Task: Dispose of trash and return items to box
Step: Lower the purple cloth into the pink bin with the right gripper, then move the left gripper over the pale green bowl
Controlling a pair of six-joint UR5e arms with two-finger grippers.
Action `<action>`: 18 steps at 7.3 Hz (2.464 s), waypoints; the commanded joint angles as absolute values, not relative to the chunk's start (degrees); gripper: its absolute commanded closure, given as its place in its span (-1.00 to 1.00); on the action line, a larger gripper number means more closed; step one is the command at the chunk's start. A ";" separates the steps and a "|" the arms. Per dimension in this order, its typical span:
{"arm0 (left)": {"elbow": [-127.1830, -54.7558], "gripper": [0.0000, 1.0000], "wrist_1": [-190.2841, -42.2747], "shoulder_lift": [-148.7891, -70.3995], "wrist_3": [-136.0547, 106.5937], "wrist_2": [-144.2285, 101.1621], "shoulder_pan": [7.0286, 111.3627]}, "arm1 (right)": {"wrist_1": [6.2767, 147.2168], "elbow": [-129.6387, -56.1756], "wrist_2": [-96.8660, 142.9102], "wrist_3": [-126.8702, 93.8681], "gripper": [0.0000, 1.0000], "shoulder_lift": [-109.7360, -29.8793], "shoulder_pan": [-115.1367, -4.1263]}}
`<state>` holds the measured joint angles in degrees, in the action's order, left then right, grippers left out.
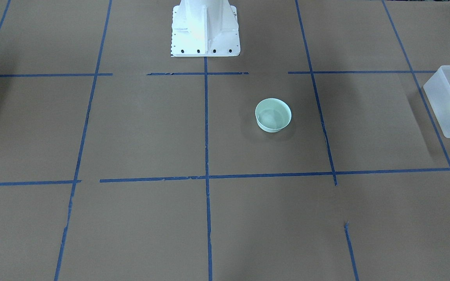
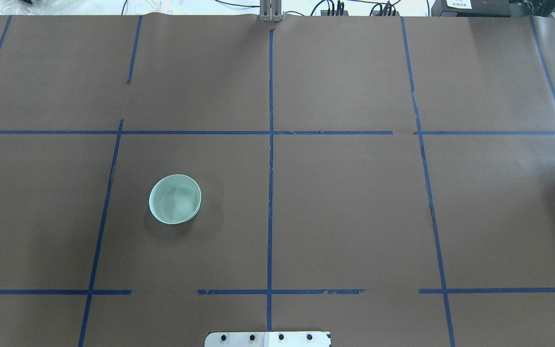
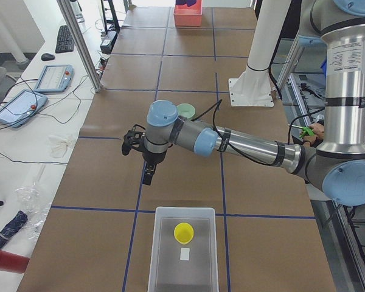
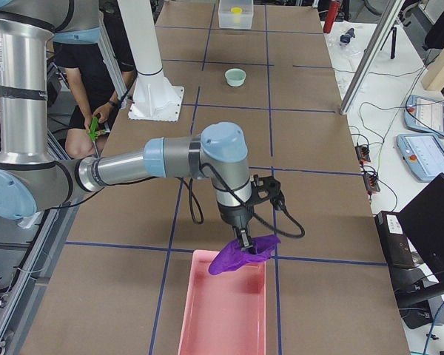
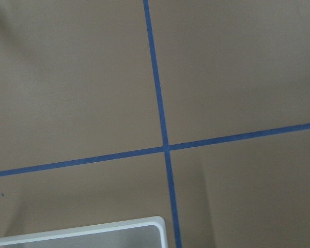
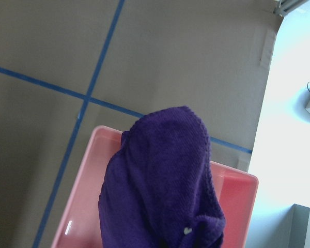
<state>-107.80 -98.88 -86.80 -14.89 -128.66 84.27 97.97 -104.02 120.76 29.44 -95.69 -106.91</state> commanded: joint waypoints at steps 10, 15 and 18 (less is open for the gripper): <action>-110.48 -1.00 -114.96 -97.20 -73.10 -120.51 46.52 | 98.26 -110.74 135.00 -11.14 -1.00 -94.23 -85.63; -106.11 -1.00 -114.43 -102.72 -82.08 -113.49 34.91 | 87.23 -101.80 134.74 -10.28 -1.00 -93.60 -83.06; -103.45 -0.93 -114.35 -103.45 -82.09 -113.12 34.10 | 84.46 -97.48 136.48 -5.56 -1.00 -93.43 -85.33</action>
<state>-104.36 -114.36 -103.28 -81.99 -113.29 34.46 85.17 -98.96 135.27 -8.10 -93.45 -84.30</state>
